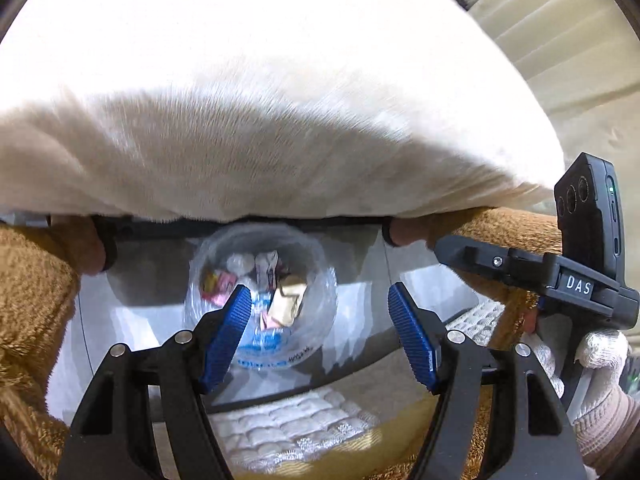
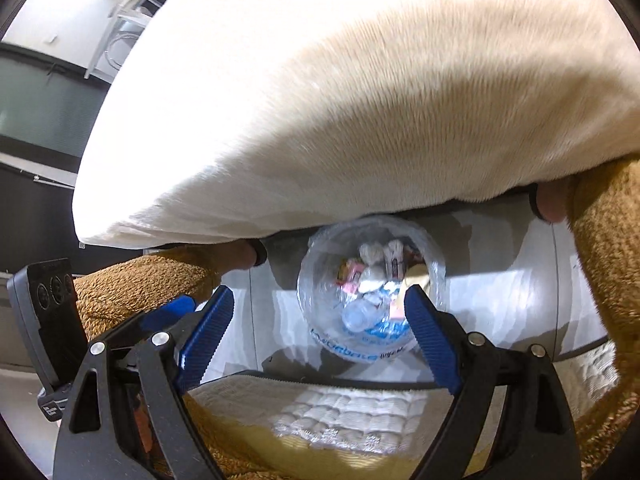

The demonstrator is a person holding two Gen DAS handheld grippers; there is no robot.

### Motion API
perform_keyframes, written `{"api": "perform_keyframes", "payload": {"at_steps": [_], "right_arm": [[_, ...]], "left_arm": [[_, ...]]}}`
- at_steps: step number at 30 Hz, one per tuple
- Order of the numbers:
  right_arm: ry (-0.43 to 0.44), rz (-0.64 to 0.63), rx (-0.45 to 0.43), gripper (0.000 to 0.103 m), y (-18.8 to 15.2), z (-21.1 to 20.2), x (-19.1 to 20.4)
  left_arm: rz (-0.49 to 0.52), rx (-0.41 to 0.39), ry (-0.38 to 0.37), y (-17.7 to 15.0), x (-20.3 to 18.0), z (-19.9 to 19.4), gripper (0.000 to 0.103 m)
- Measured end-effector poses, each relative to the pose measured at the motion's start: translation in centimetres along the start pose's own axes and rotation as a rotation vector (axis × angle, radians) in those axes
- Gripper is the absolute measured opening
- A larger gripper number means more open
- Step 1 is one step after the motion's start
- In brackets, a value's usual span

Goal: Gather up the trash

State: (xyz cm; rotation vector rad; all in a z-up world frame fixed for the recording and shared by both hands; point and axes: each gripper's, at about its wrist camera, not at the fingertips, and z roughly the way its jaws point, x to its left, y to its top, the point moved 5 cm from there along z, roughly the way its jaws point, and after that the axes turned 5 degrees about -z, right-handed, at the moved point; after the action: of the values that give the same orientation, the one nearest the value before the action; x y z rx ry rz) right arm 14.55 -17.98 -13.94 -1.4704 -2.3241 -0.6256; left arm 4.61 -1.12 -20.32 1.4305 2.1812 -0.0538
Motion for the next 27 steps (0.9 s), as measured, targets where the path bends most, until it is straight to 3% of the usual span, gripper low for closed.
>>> {"api": "perform_keyframes", "payload": {"at_steps": [10, 18, 22, 27], "right_arm": [[-0.046, -0.150, -0.186, 0.086, -0.3, -5.1, 2.2], [-0.108, -0.318, -0.416, 0.086, -1.5, -10.3, 4.9], [-0.153, -0.361, -0.549, 0.086, -1.7, -13.2, 5.4], [-0.194, -0.409, -0.657, 0.086, -1.6, -16.1, 5.9]], "left_arm": [[0.128, -0.240, -0.029, -0.5, -3.0, -5.8, 0.070], [0.235, -0.461, -0.027, -1.4, -5.3, -10.5, 0.070], [0.265, -0.530, -0.018, -1.3, -6.2, -12.0, 0.070], [0.295, -0.611, -0.020, -1.0, -6.9, -14.3, 0.070]]}}
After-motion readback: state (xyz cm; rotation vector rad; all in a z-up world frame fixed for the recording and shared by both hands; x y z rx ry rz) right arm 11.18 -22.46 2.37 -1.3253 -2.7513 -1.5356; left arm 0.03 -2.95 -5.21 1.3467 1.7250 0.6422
